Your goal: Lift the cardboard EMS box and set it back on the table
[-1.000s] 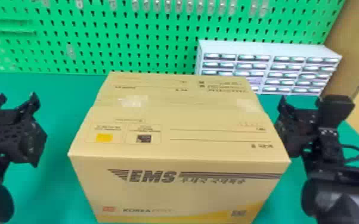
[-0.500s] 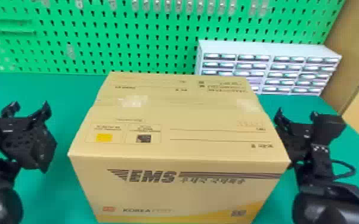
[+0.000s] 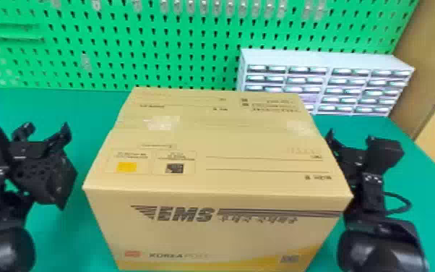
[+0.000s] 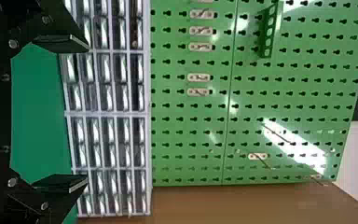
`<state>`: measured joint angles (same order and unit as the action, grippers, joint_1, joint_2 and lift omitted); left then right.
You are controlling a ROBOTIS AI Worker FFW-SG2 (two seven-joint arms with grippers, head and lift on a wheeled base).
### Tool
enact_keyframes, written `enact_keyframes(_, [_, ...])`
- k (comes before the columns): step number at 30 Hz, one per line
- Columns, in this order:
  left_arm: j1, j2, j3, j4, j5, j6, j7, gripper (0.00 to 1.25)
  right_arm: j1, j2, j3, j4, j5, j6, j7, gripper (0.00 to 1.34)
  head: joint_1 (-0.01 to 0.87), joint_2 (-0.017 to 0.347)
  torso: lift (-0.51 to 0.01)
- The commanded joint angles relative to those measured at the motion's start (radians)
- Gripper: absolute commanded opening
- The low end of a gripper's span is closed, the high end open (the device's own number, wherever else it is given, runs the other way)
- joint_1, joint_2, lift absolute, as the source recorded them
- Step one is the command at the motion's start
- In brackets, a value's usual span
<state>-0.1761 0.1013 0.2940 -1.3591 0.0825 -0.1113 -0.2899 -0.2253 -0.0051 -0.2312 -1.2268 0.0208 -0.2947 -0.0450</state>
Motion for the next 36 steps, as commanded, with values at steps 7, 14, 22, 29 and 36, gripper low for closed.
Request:
enact_keyframes(7, [-0.017,0.0,-0.026,0.0,-0.007,0.001,0.0,0.81,-0.034,-0.052,0.119,0.041,-0.116,-0.006,0.0,1.04,0.678,-0.015,-0.097])
enact_keyframes(14, [-0.022,0.0,-0.047,0.0,0.005,0.001,0.0,0.81,-0.052,-0.019,0.131,0.069,-0.104,-0.026,0.0,1.04,0.678,-0.015,-0.097])
enact_keyframes(22, [-0.022,0.0,-0.096,-0.002,0.03,0.001,0.002,0.8,-0.065,-0.016,0.17,0.086,-0.105,-0.031,0.0,1.04,0.678,-0.015,-0.097])
enact_keyframes(29, [-0.02,0.0,-0.116,-0.002,0.037,0.001,0.002,0.8,-0.066,-0.016,0.182,0.09,-0.105,-0.031,0.0,1.04,0.678,-0.015,-0.097])
enact_keyframes(36, [-0.019,0.0,-0.121,-0.002,0.037,0.001,0.0,0.8,-0.068,-0.016,0.187,0.092,-0.105,-0.031,0.0,1.04,0.678,-0.015,-0.097])
